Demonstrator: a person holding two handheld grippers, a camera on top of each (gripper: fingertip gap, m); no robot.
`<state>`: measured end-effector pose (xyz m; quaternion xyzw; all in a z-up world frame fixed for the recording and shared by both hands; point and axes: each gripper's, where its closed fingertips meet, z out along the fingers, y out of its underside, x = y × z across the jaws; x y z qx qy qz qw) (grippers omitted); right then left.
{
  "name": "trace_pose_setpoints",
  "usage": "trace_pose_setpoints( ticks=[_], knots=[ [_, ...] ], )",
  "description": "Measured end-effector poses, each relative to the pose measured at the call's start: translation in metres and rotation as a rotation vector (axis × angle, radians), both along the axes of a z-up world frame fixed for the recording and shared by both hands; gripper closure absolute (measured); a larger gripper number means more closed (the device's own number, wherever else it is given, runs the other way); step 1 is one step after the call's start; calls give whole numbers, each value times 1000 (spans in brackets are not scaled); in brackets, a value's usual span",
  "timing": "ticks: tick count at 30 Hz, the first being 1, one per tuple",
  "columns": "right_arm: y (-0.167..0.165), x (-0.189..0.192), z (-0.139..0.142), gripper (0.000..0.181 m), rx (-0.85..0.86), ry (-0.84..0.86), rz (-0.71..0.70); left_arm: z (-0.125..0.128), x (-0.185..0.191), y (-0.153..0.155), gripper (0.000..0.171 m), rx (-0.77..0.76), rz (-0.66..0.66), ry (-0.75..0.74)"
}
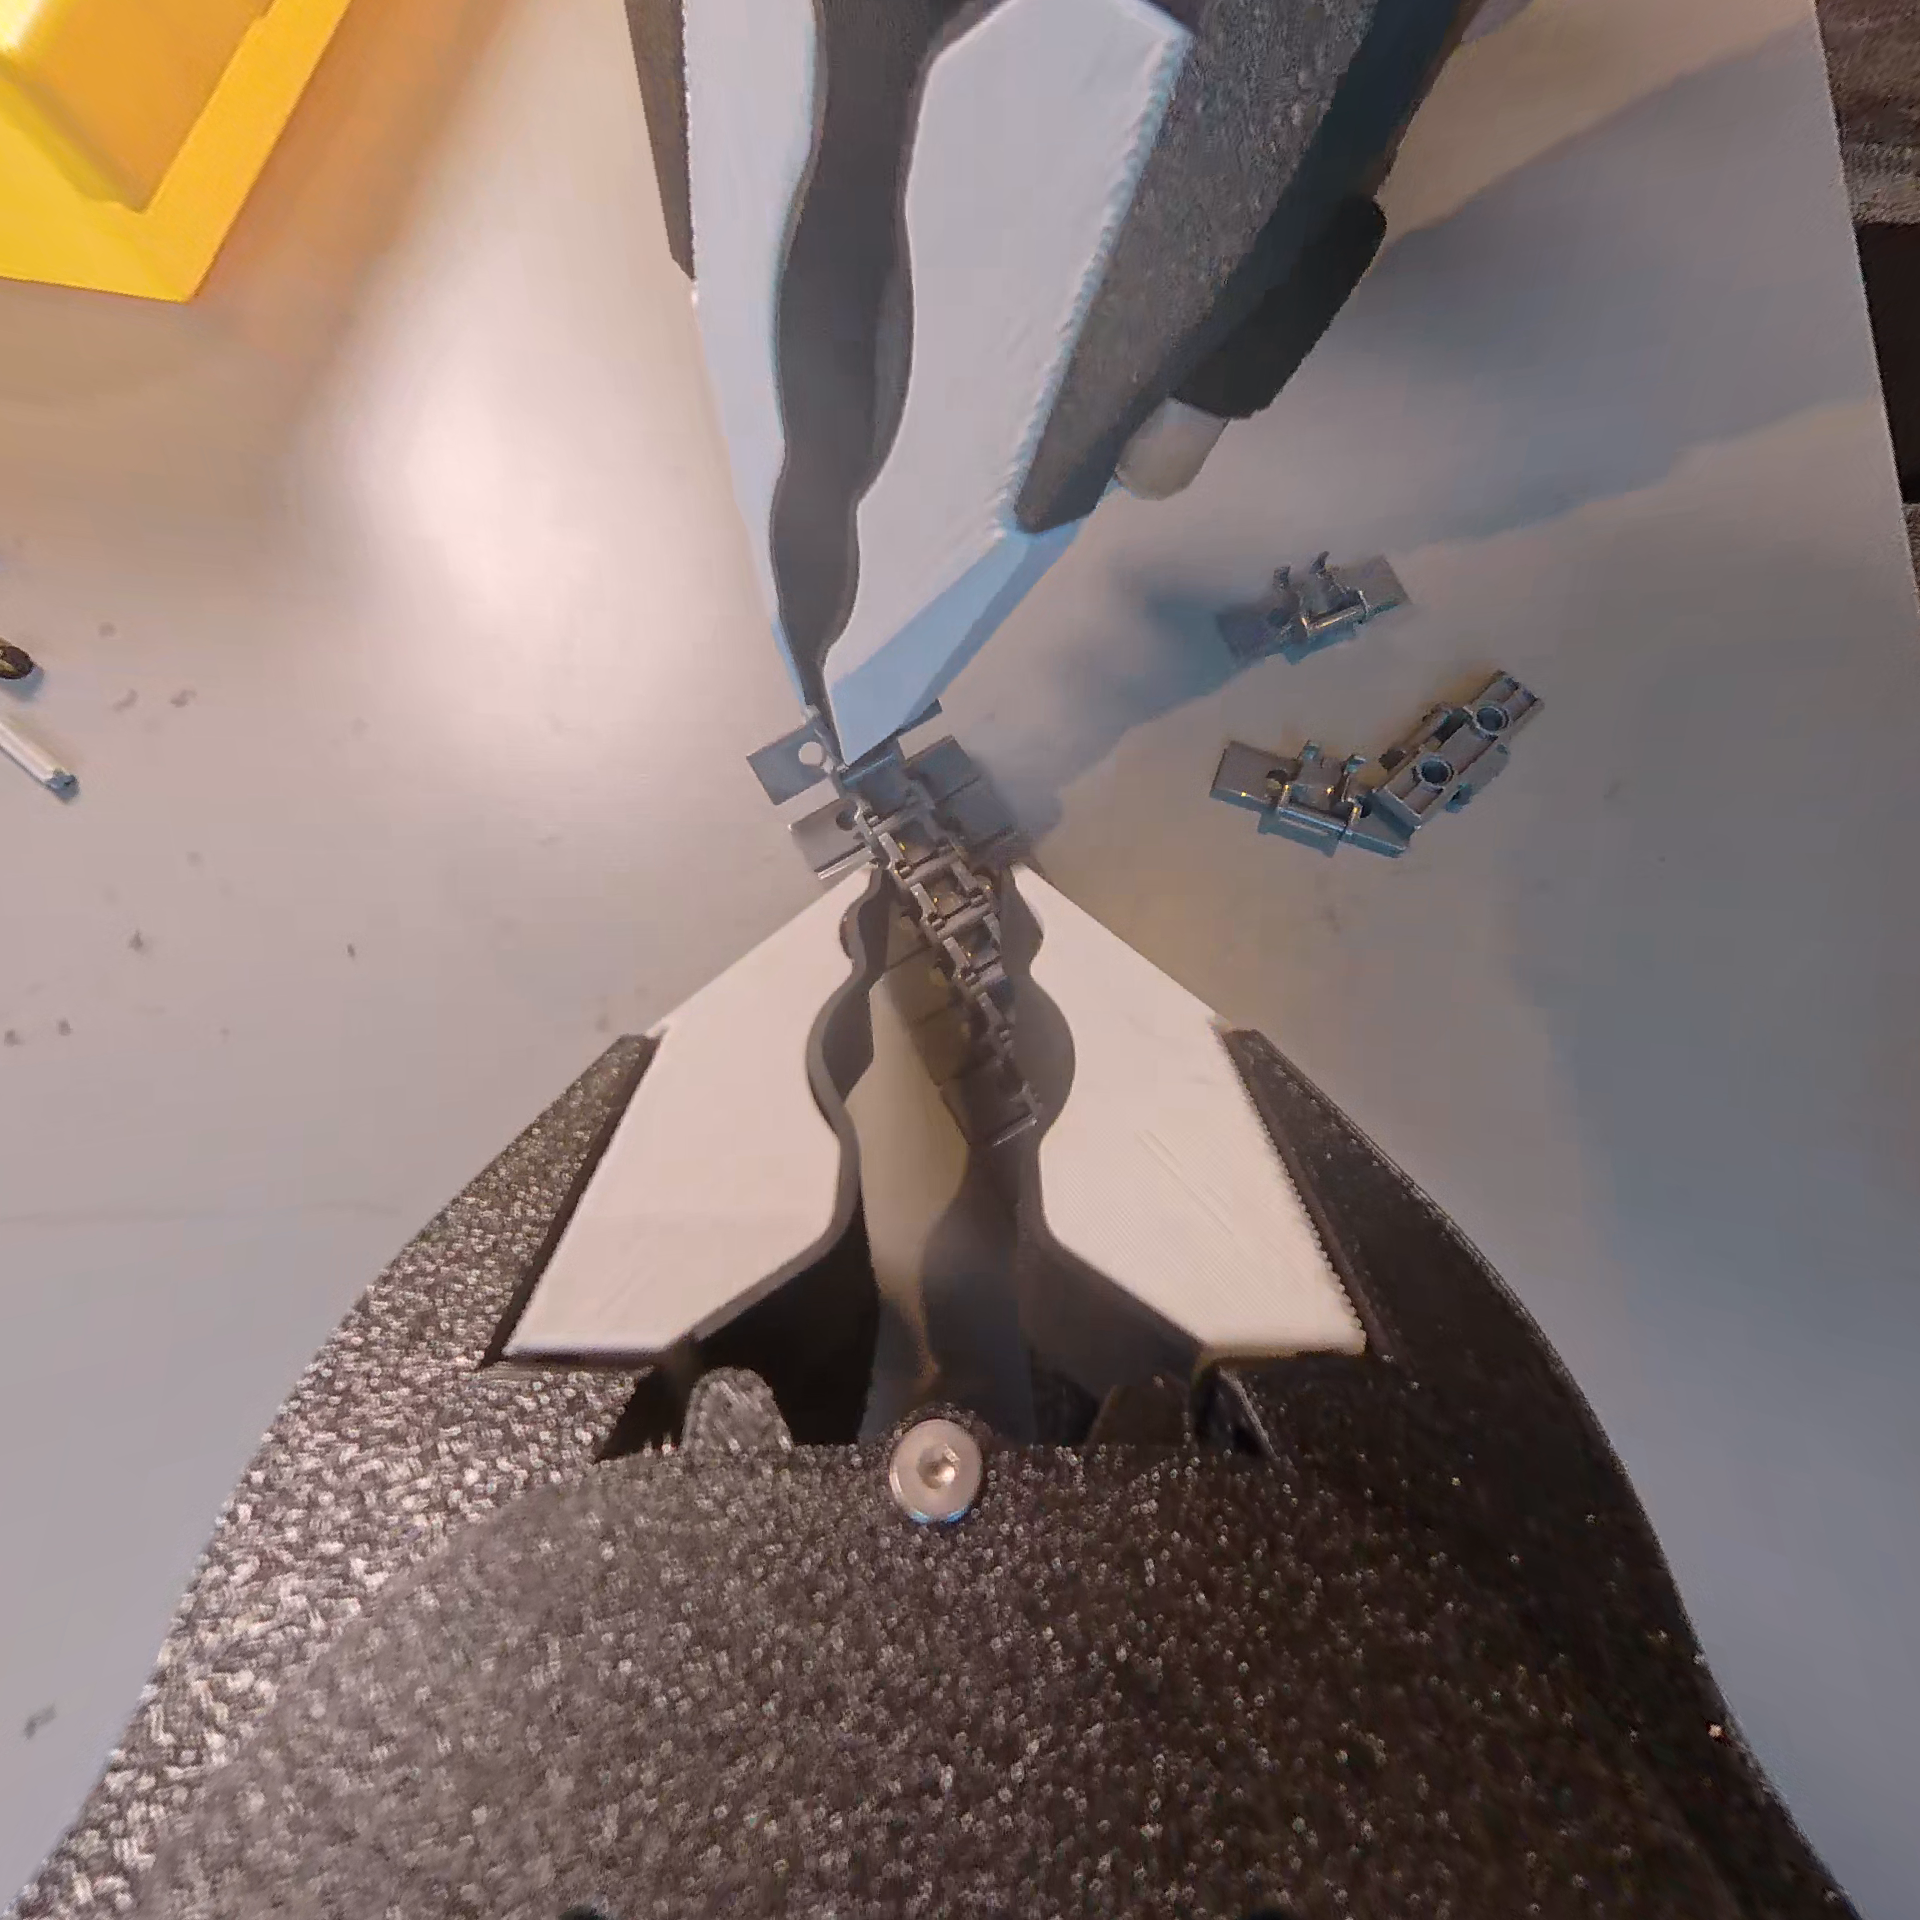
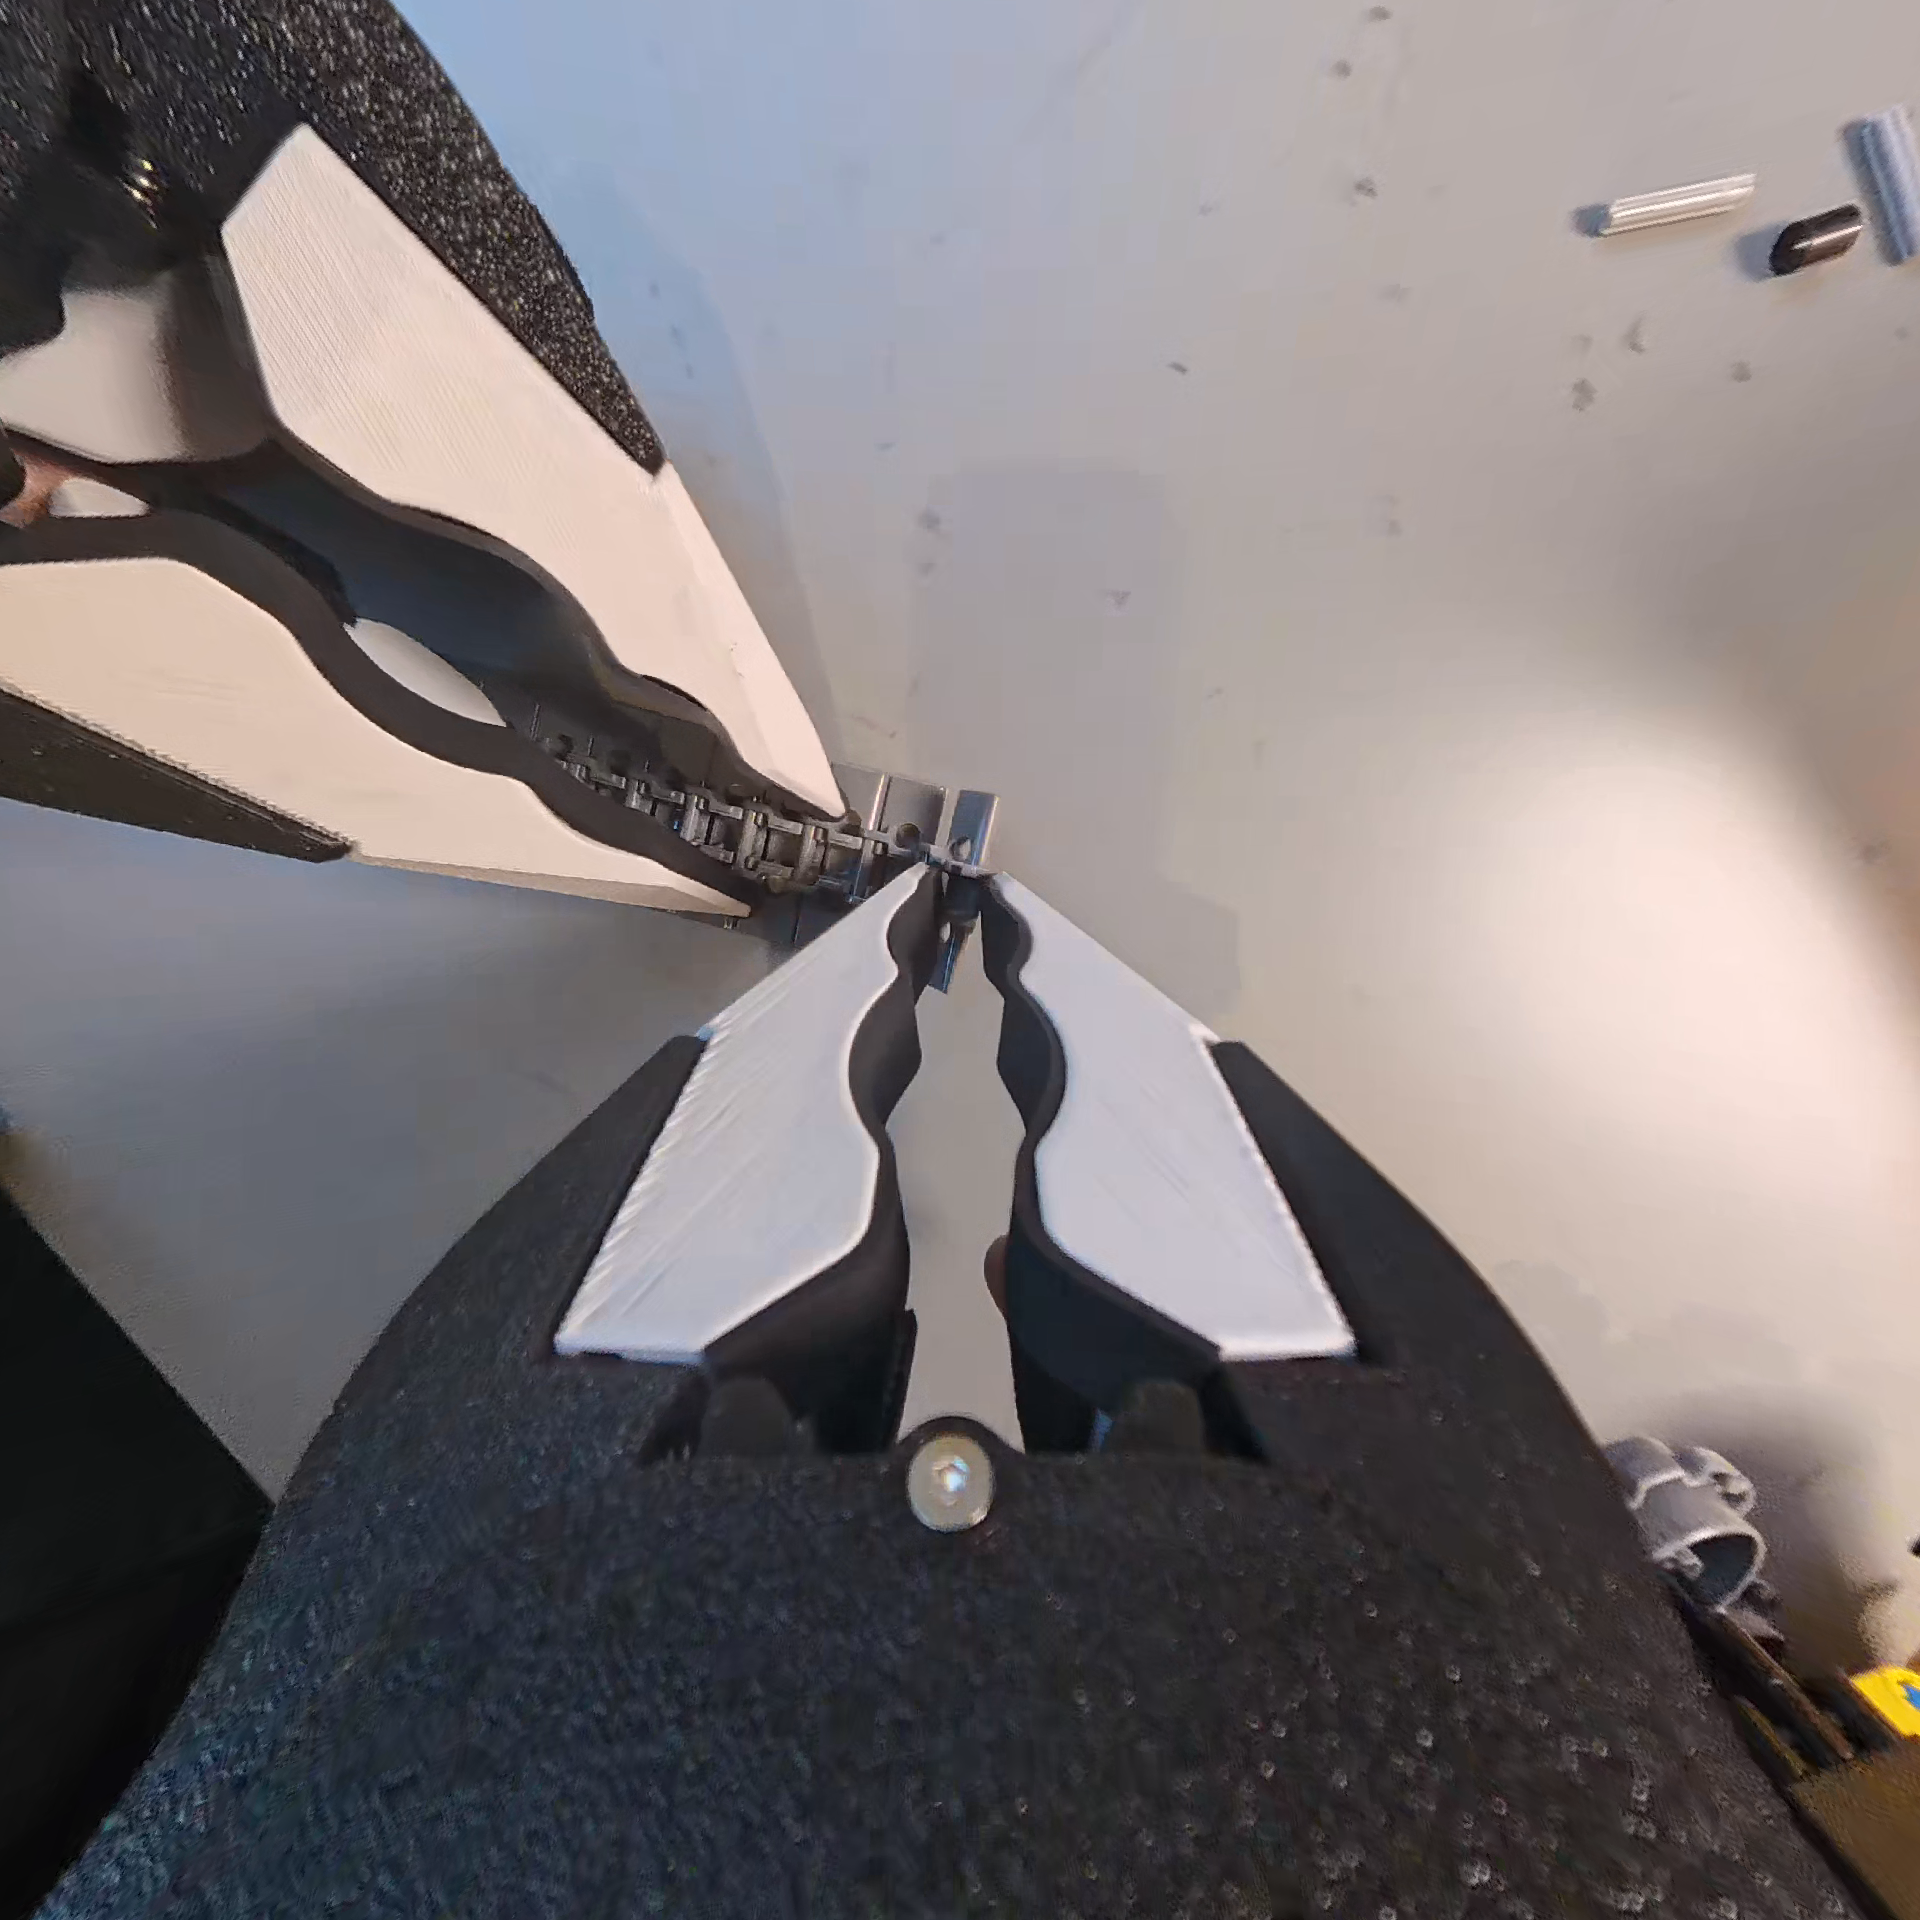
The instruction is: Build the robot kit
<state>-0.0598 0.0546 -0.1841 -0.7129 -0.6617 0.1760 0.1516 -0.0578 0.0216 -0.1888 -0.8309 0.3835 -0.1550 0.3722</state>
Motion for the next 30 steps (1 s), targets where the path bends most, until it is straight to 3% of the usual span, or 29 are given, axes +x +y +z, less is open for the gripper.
trace_pose_setpoints(
  ticks=[11, 18, 19, 22, 26, 30],
  knots=[
    [0, -1, -4, 174, 121, -76, 99, 0, -1, -1, 153, 4, -6, 5],
    [0, -3, -2, 171, -11, -29, 79, 0, -1, -2, 153, 19, -5, 5],
    [3, -4, 2, 158, -49, 0, 55, 0, -1, -3, 153, 17, -8, 2],
    [9, -10, 29, 153, -221, 152, -40, 0, -1, -4, 153, 16, -17, -4],
    [6, 9, 41, 154, -189, 163, 6, 0, 0, -4, 153, 28, -46, -3],
    [-22, 53, 19, 153, -105, -10, 137, 0, 1, -4, 153, 36, -88, 2]
  ],
)
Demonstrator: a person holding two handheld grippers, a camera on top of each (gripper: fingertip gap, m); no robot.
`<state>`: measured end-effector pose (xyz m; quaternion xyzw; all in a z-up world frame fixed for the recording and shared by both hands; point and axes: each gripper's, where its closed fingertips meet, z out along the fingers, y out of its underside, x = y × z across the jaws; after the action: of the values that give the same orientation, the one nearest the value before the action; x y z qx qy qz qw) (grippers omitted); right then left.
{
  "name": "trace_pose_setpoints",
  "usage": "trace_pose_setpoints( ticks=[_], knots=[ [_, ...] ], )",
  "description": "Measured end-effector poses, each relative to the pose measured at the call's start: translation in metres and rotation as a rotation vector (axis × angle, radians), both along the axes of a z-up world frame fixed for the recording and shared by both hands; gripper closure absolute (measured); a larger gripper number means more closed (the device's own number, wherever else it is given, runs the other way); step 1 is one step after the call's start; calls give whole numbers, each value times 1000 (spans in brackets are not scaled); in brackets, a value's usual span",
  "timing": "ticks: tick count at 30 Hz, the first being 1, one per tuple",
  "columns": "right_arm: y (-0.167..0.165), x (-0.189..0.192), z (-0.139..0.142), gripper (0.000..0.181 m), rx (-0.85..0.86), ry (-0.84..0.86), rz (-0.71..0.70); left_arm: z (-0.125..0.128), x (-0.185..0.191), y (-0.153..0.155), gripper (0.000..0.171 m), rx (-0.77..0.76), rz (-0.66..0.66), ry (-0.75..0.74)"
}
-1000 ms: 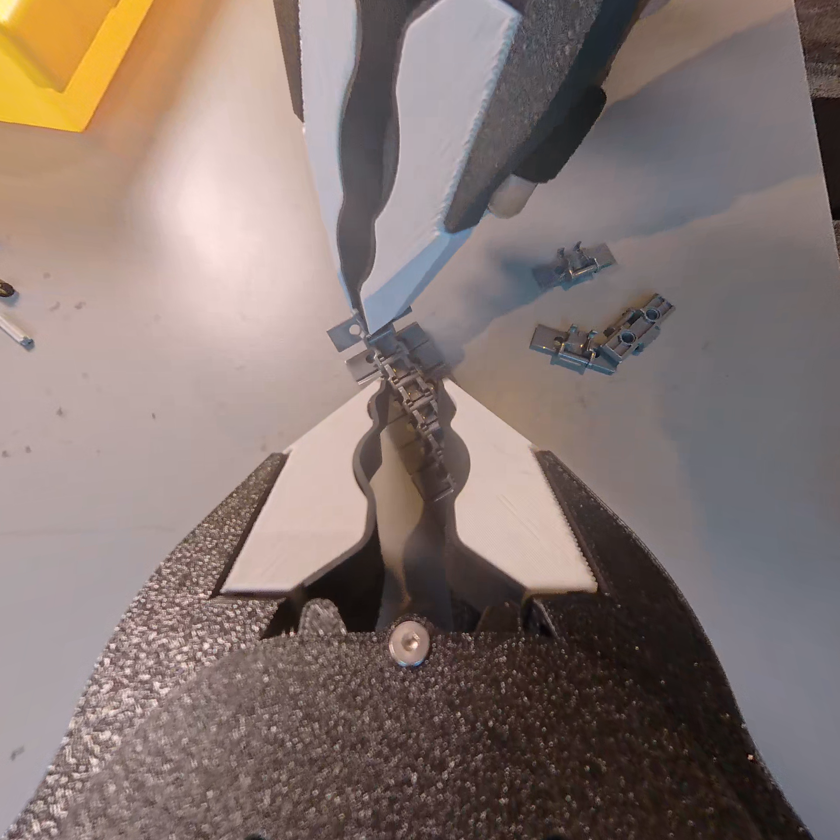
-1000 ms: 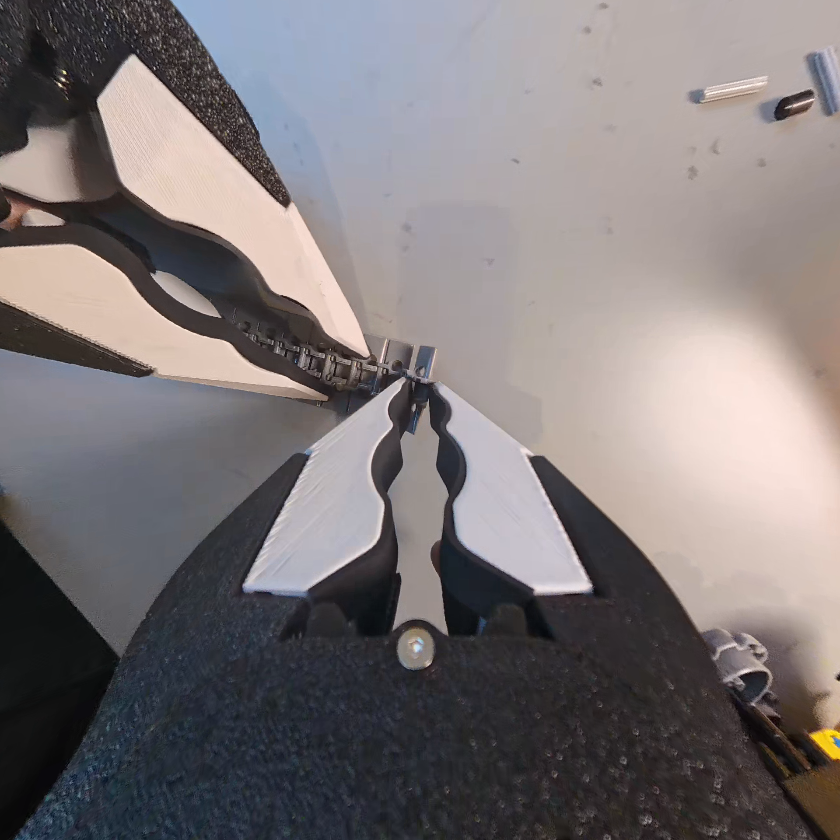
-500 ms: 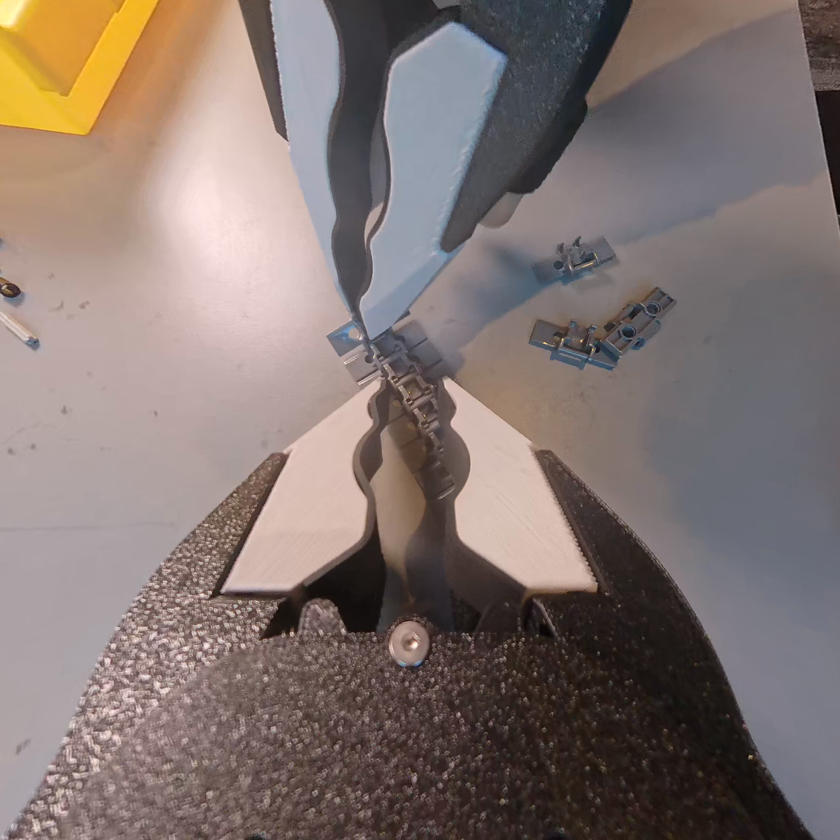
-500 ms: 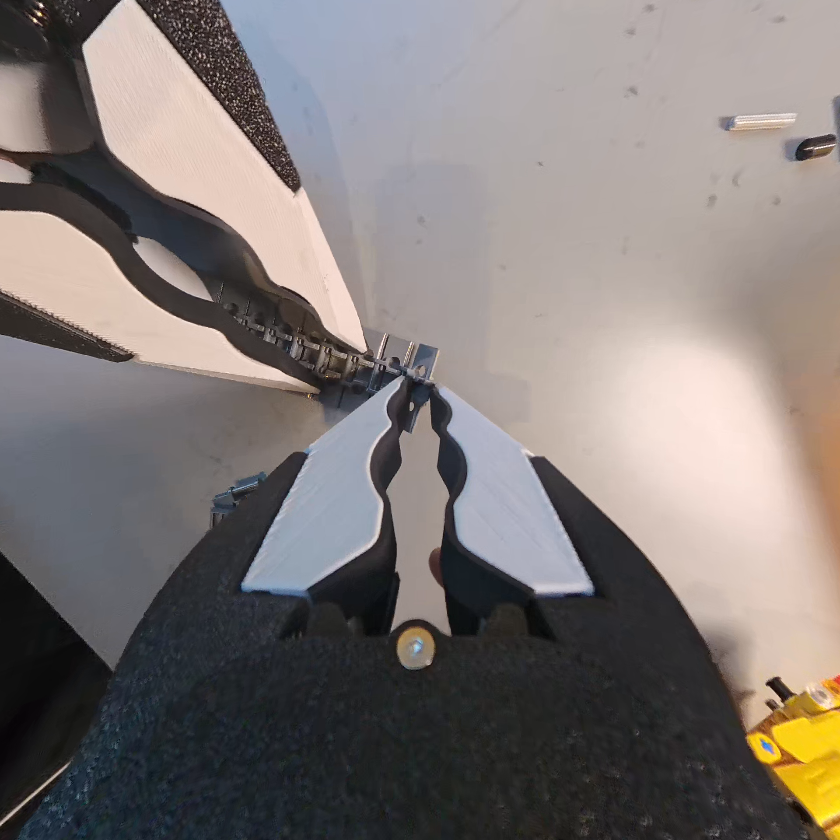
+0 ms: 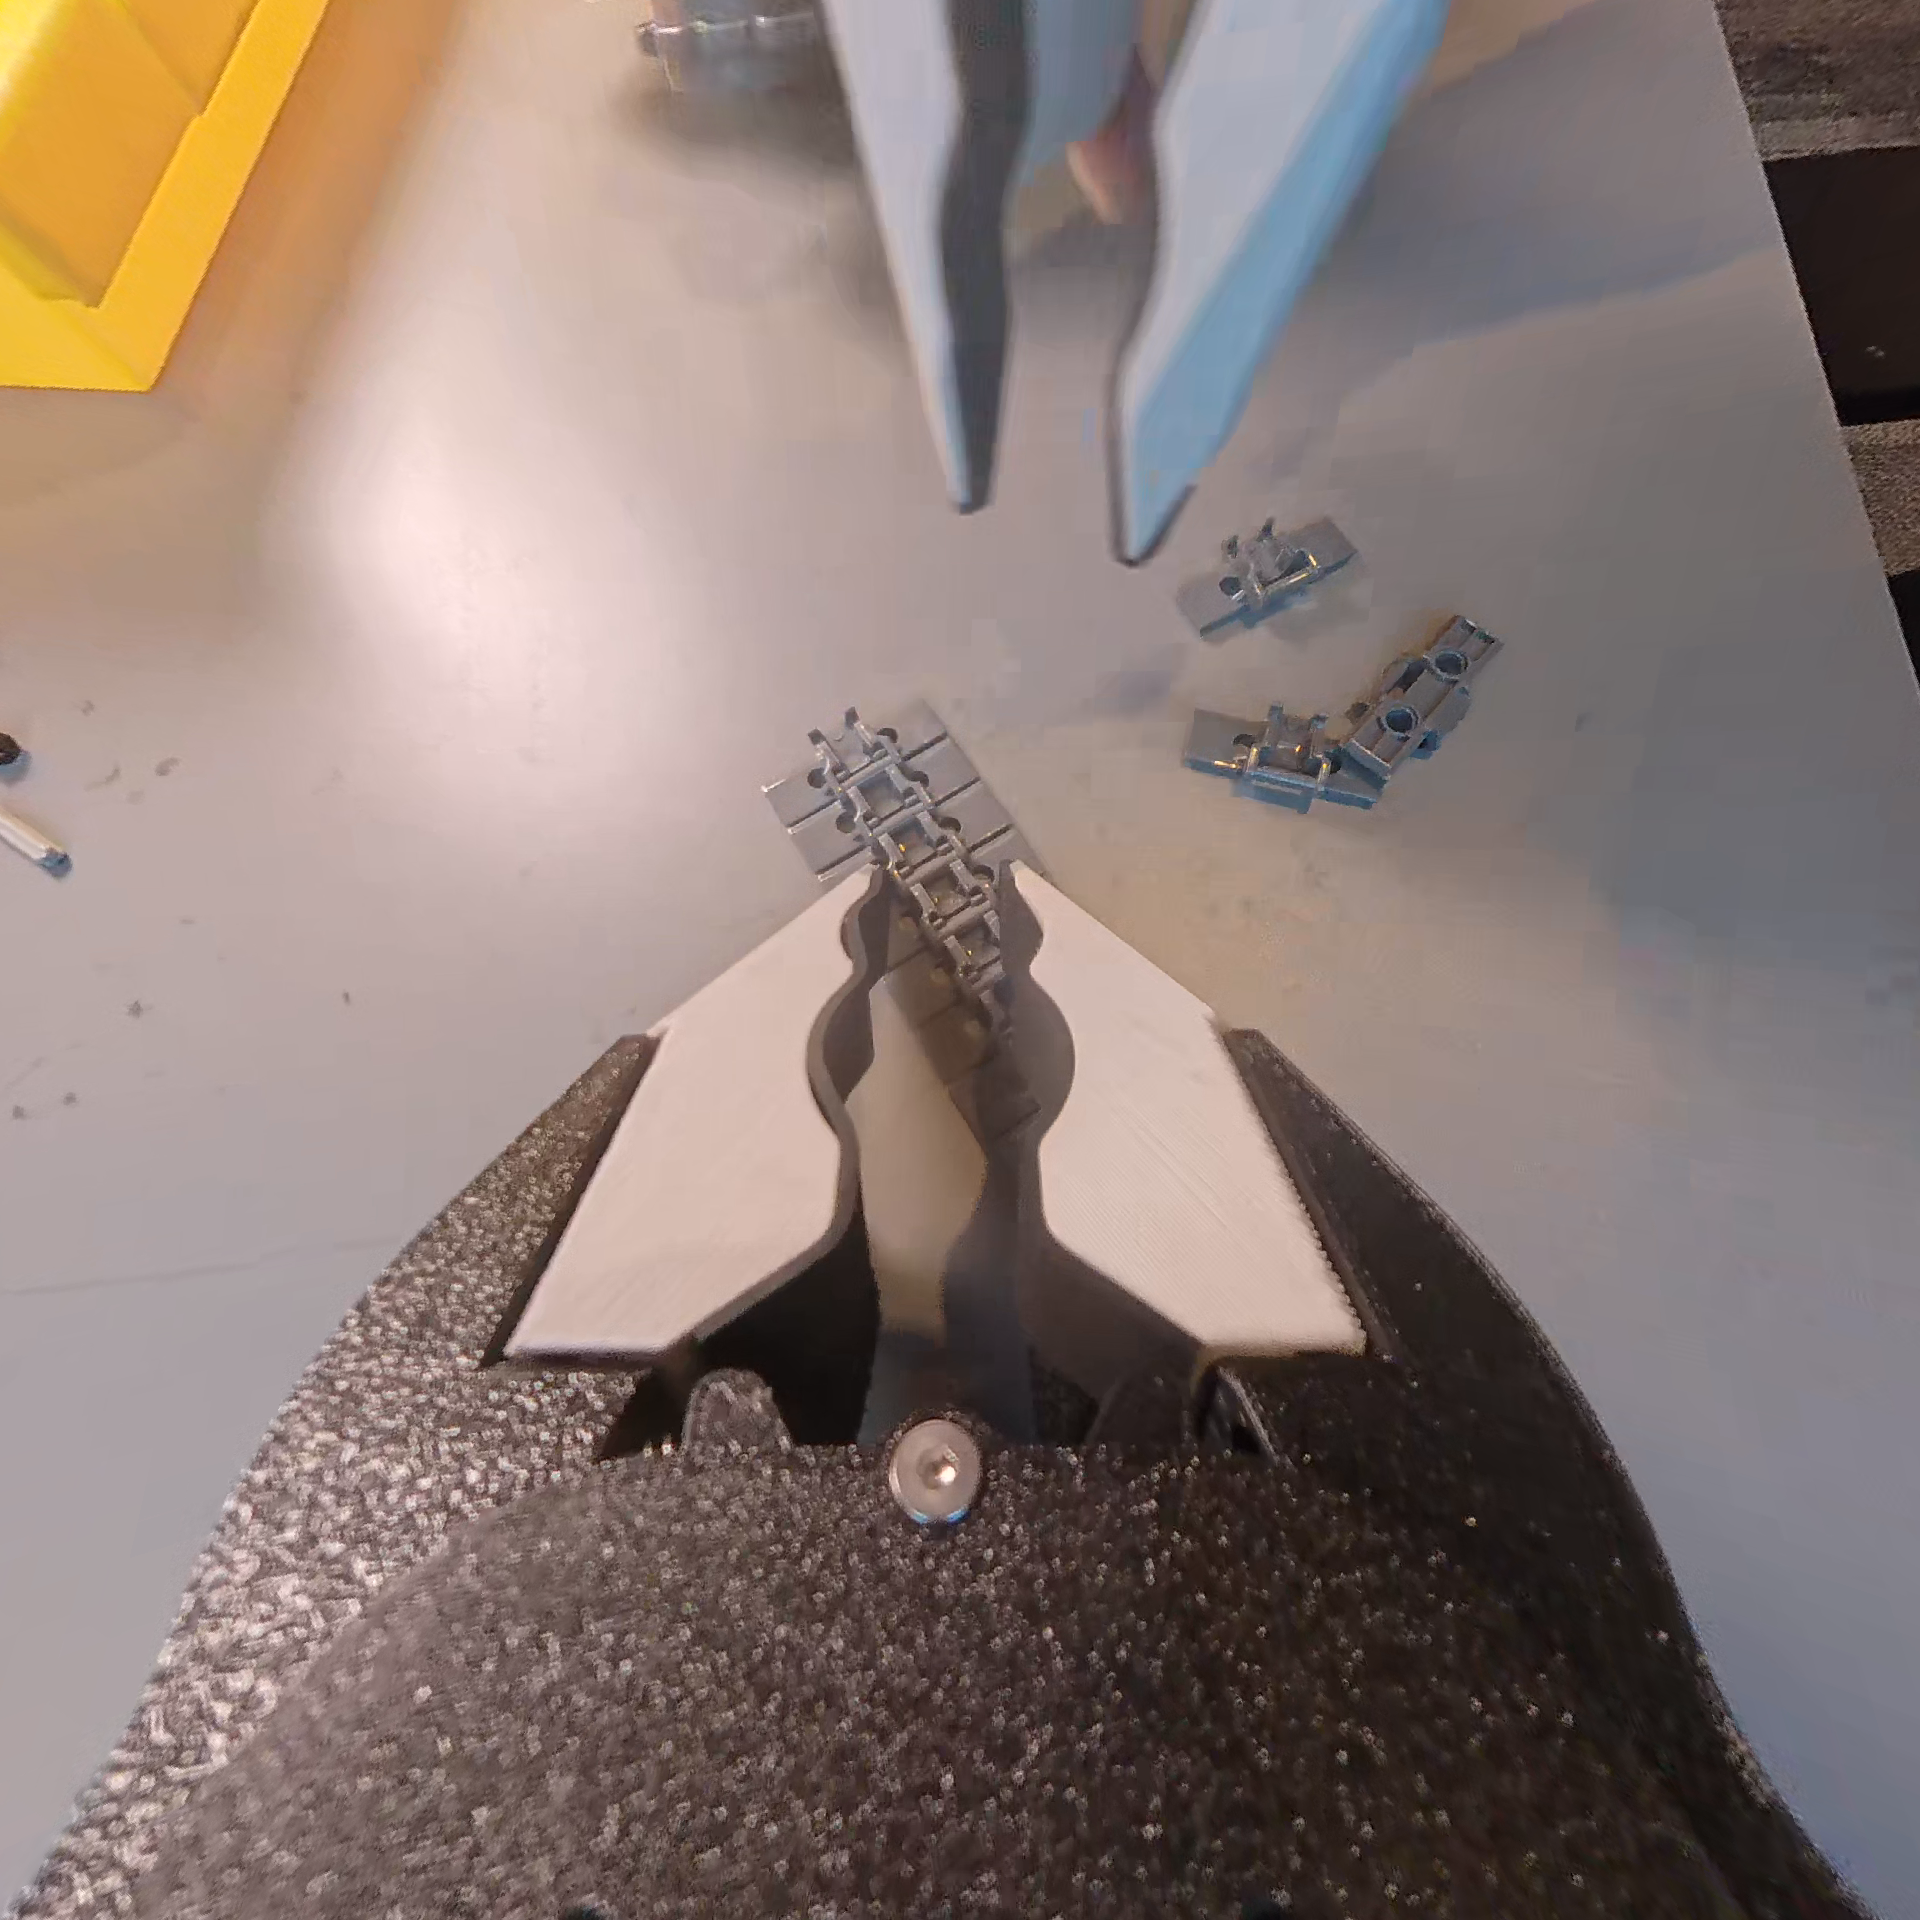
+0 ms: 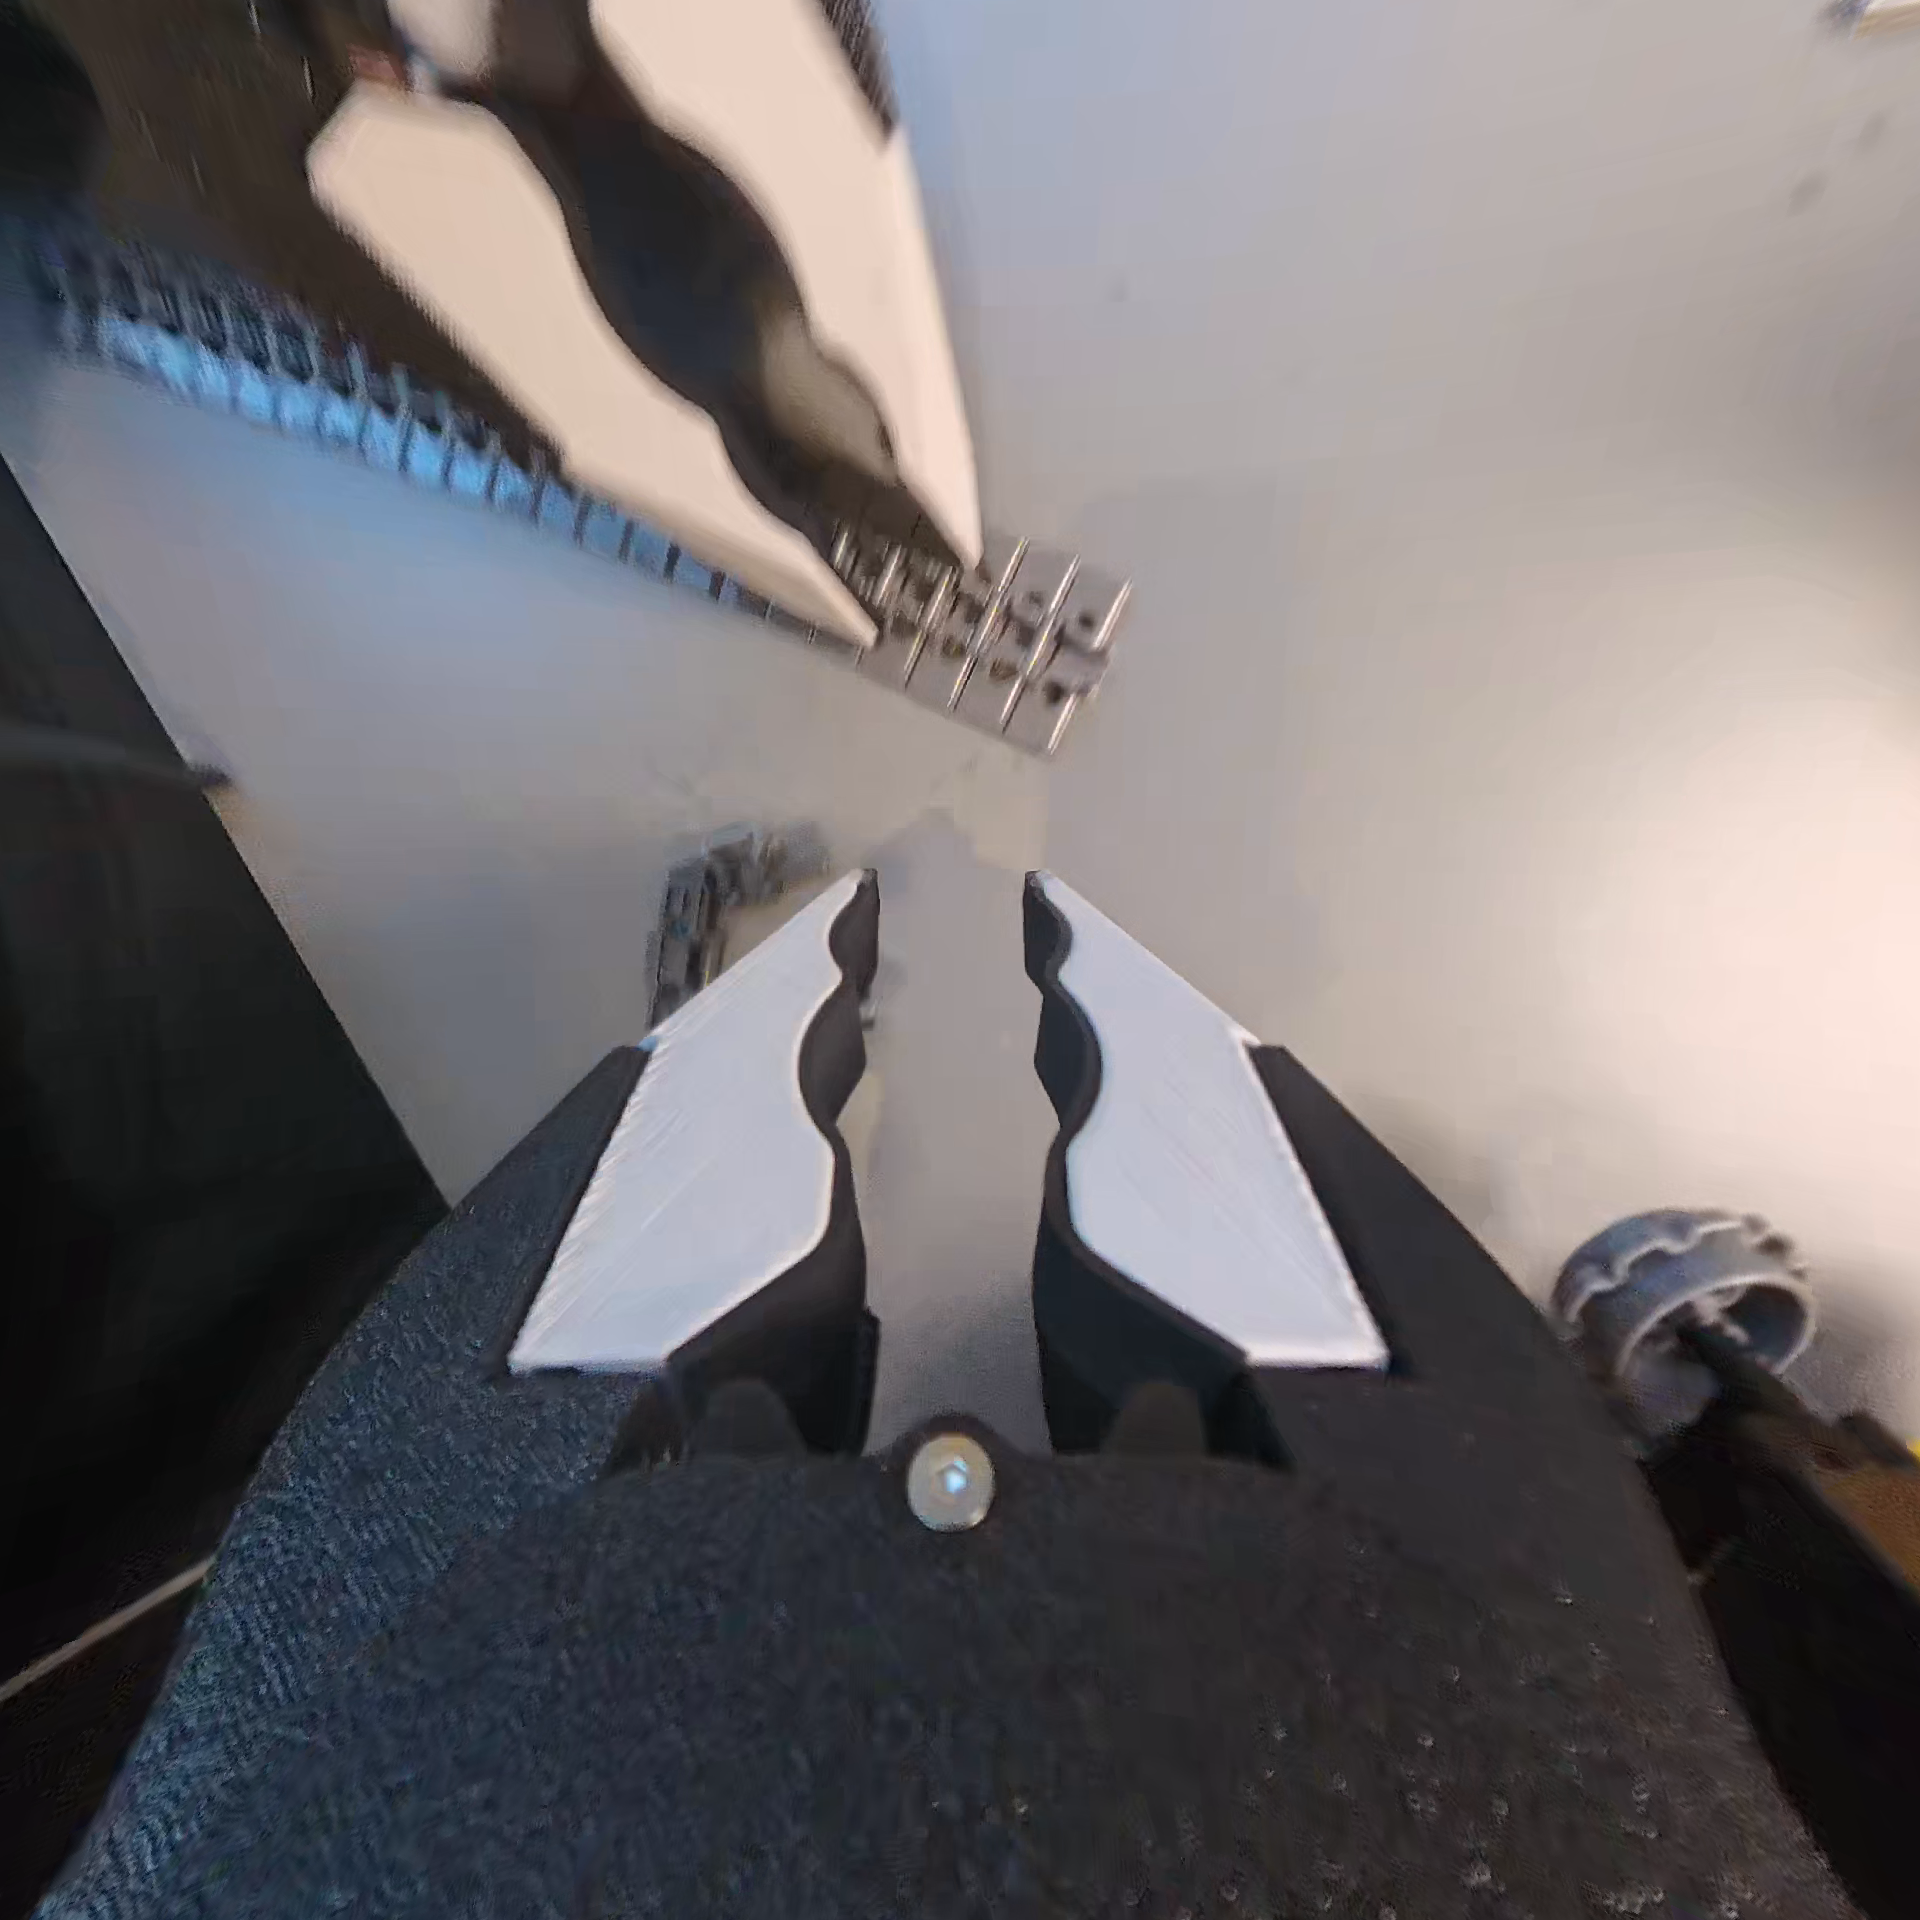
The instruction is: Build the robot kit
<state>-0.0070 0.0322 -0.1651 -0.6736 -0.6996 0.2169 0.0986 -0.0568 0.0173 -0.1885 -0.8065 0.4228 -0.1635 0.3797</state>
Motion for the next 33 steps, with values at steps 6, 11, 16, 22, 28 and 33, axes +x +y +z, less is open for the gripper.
trace_pose_setpoints(
  ticks=[6, 11, 16, 22, 28, 33],
  knots=[
    [-23, 33, -23, 153, 83, -72, 49, 8, 1, 0, 153, 34, -5, -19],
    [-28, 31, -22, 172, 170, -4, 123, 28, 11, -7, 155, 53, -32, -135],
    [-34, 1, 15, 173, 306, 279, 228, 56, 27, -24, 155, 0, -116, -361],
    [-54, -23, 59, 173, 358, 549, 303, 86, 34, -43, 166, 116, -238, -445],
    [-53, -27, 73, 165, 418, 601, 305, 98, 28, -45, 171, 296, -237, -360],
    [-60, -17, 78, 163, 271, 606, 296, 96, 28, -50, 171, 208, -275, -419]
  ],
)
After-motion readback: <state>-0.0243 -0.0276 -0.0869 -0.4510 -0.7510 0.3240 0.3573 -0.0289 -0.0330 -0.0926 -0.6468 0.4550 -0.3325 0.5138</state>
